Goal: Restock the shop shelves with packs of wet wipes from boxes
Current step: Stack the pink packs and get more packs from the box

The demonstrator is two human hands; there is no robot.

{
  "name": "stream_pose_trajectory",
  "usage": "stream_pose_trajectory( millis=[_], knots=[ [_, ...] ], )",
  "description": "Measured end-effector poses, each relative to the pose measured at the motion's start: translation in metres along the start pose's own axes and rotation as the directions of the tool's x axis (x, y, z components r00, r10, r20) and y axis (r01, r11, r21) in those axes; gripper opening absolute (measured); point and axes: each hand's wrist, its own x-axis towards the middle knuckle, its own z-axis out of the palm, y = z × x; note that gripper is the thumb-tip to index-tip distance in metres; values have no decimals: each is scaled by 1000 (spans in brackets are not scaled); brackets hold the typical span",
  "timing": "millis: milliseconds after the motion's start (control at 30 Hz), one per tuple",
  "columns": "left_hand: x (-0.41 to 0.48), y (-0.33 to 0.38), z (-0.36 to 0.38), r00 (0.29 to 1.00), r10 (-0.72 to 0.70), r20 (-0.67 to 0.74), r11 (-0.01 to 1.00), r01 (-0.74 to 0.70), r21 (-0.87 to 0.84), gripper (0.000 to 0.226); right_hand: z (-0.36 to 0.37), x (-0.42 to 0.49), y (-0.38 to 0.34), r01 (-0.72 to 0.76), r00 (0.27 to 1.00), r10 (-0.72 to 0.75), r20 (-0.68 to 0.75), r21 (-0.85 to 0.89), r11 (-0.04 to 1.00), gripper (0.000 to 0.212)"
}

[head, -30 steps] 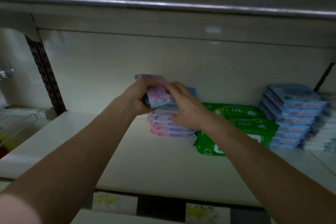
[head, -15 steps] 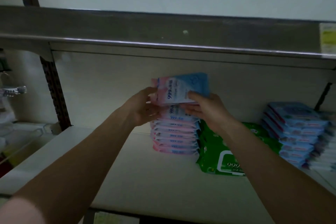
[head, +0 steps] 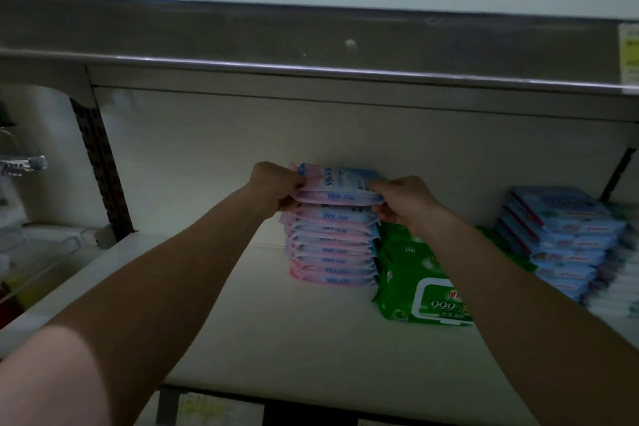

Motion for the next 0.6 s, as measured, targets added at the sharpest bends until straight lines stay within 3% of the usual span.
stream_pose_trajectory(
  millis=[100, 167, 233, 367, 500, 600],
  knots=[
    [9, 1, 4, 994, 88, -69, 980, -74, 186, 24, 3, 6, 1, 17, 1000, -16, 14, -66, 998, 62],
    [8, -1, 6, 990, 135, -29, 971, -126, 201, 9, 5, 6, 3, 75, 996, -65, 59, -180, 981, 50],
    [9, -7, 8, 987, 161, 19, 953, -160, 259, 38, 5, 7, 7, 157, 987, -143, 70, -295, 943, 45],
    [6, -11, 17, 952, 284, 111, 780, -297, 551, 49, 6, 17, 13, 238, 971, -221, 88, -356, 904, 58],
    [-2, -9, 23, 937, 260, 234, 824, -342, 451, 40, 12, 24, 19, 216, 975, -188, 119, -302, 928, 50],
    [0, -8, 23, 953, 222, 205, 859, -290, 422, 45, 12, 29, 22, 203, 978, -178, 109, -304, 931, 51]
  ],
)
